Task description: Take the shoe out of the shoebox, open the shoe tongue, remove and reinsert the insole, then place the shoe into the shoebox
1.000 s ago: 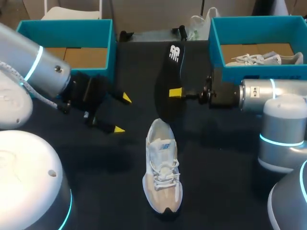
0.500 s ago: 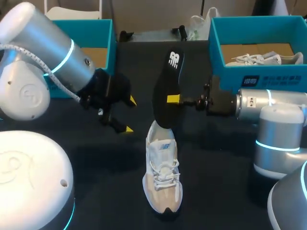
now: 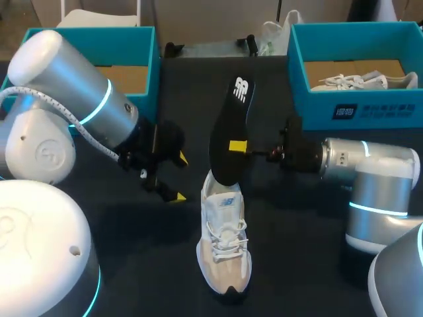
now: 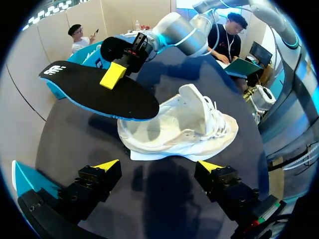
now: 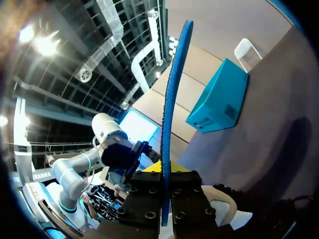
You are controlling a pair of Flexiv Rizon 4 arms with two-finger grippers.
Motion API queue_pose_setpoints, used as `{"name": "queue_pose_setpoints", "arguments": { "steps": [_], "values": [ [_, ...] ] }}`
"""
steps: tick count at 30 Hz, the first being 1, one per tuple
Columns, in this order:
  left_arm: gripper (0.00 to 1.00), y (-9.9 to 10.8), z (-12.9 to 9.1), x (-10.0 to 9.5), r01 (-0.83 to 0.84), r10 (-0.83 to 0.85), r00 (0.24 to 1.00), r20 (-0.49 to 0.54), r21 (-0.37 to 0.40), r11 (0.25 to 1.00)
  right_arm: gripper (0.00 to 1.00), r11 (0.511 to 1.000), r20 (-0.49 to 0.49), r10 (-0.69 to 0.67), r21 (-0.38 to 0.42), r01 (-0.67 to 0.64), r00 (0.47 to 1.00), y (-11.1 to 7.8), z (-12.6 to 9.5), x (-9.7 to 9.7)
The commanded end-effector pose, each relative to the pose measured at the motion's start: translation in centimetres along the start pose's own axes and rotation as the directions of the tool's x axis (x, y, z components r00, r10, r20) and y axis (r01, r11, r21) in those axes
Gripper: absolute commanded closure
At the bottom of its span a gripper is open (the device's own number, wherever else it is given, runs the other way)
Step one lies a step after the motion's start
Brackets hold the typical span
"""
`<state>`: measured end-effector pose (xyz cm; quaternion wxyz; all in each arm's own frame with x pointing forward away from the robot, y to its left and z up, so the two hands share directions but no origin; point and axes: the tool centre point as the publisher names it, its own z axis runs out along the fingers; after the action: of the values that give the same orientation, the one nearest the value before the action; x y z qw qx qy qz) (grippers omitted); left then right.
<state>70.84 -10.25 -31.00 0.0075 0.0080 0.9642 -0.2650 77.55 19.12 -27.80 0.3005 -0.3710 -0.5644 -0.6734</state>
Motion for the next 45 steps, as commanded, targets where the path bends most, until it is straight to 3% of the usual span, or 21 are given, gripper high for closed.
{"name": "queue_pose_setpoints", "arguments": {
  "steps": [1, 5, 9, 20, 23, 36, 45],
  "values": [
    [0.0, 0.0, 0.3, -0.1, 0.0, 0.0, 1.0, -0.001, -0.002, 1.0, 1.0, 1.0, 0.004, 0.0, 0.002, 0.0, 1.0, 0.0, 0.3, 0.0],
    [0.0, 0.0, 0.3, -0.1, 0.0, 0.0, 1.0, -0.001, -0.002, 1.0, 1.0, 1.0, 0.004, 0.0, 0.002, 0.0, 1.0, 0.0, 0.3, 0.0],
    [0.0, 0.1, 2.1, 0.0, -0.003, 0.003, 1.0, 0.017, -0.009, 1.0, 1.0, 1.0, 0.002, 0.002, 0.002, -0.002, 1.0, 0.0, 0.3, -0.2],
    [0.0, 0.6, 4.5, -0.1, 0.014, -0.013, 0.999, 0.044, -0.019, 1.0, 1.0, 0.999, -0.049, -0.035, -0.026, 0.034, 0.998, -0.3, 0.0, -0.4],
    [0.0, 0.9, 4.3, -0.5, 0.041, -0.042, 0.999, 0.005, 0.021, 0.999, 1.0, 0.997, -0.022, -0.051, -0.055, 0.05, 0.998, 0.0, -0.2, -0.3],
    [0.0, 0.8, 4.7, -0.5, 0.038, -0.038, 0.999, 0.001, 0.025, 0.999, 1.0, 0.997, -0.037, -0.053, -0.057, 0.051, 0.998, -0.4, 0.0, -0.6],
    [0.0, 1.0, 5.1, -0.5, 0.028, -0.027, 0.999, -0.023, 0.029, 0.999, 1.0, 0.989, -0.048, -0.129, -0.083, 0.125, 0.99, -0.7, 0.6, -0.4]
  ]
}}
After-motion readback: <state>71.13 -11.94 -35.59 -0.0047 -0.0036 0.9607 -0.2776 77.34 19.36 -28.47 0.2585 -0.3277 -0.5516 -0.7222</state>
